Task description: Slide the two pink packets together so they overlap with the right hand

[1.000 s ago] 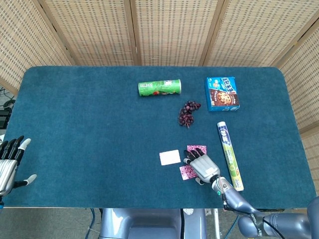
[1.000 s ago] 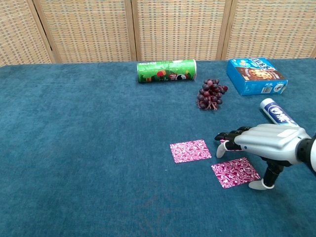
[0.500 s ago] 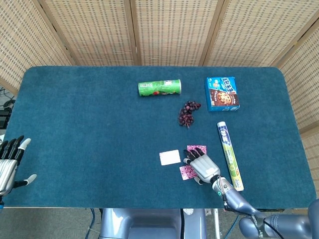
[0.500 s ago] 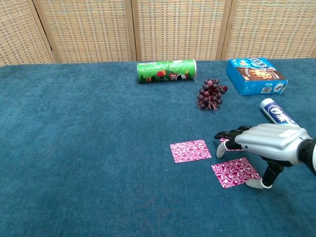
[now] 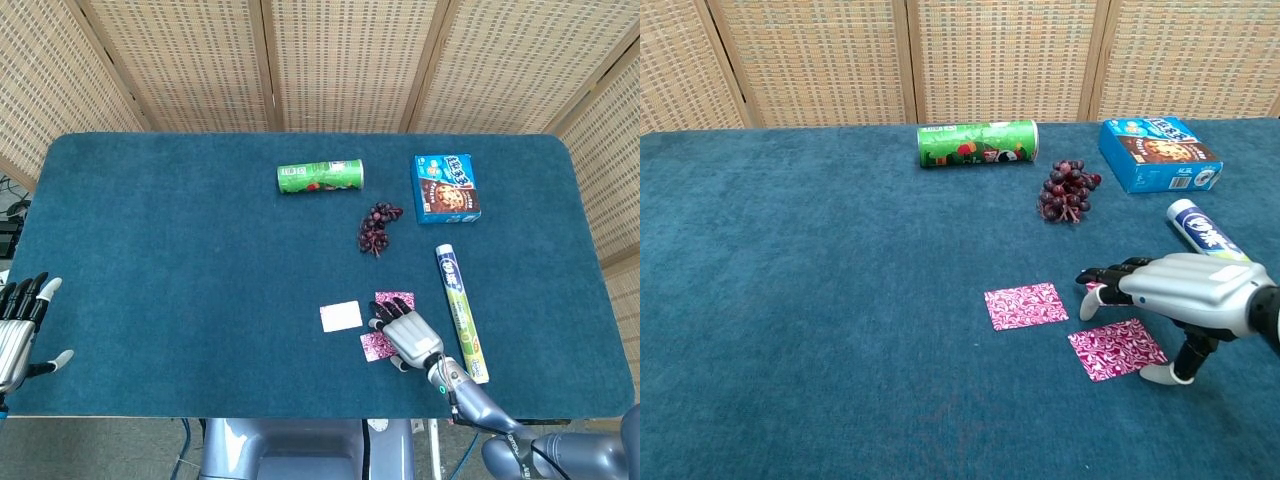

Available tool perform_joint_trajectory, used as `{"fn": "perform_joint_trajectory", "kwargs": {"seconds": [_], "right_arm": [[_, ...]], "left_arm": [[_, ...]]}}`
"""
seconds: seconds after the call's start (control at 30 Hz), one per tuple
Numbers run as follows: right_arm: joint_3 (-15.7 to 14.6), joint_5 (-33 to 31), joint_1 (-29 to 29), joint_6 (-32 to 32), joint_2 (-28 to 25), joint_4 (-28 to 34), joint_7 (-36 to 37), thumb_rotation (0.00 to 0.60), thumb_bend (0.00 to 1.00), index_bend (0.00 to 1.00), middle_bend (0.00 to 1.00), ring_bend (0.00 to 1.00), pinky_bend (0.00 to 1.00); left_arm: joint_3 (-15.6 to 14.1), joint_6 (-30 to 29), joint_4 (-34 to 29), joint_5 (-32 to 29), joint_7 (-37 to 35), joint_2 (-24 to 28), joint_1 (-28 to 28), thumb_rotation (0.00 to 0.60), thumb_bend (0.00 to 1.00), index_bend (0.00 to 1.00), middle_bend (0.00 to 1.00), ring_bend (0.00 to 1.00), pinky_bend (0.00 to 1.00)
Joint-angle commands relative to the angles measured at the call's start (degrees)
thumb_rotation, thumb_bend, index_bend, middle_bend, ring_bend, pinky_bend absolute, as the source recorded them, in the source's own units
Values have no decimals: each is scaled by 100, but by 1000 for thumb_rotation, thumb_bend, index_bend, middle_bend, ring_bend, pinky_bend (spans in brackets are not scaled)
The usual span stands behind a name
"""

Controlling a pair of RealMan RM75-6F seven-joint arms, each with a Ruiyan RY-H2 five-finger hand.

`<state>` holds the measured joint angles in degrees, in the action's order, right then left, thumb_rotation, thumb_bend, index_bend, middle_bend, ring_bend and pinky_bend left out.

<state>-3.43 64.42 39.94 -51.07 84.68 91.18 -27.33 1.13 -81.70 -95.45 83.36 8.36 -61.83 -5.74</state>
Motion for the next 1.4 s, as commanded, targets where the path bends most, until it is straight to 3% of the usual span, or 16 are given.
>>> {"fn": "perform_joint_trajectory", "kwargs": {"seconds": [0.03, 0.57, 1.4], "right_arm": [[-6, 54, -30, 4, 25, -42, 49, 600, 363, 473, 0, 0, 0], [10, 807, -275, -207, 206, -384, 654, 600, 363, 509, 0, 0, 0], [66, 1064, -423, -125, 264, -565, 804, 600, 363, 551, 0, 0, 0]], "left_arm": [[3, 0, -2, -1, 0, 1, -2, 600, 0, 0, 0, 0, 0], [3, -9, 2, 0, 3, -8, 2, 600, 0, 0, 0, 0, 0], [5, -9, -4, -6, 14, -9, 2, 600, 0, 0, 0, 0, 0]]}}
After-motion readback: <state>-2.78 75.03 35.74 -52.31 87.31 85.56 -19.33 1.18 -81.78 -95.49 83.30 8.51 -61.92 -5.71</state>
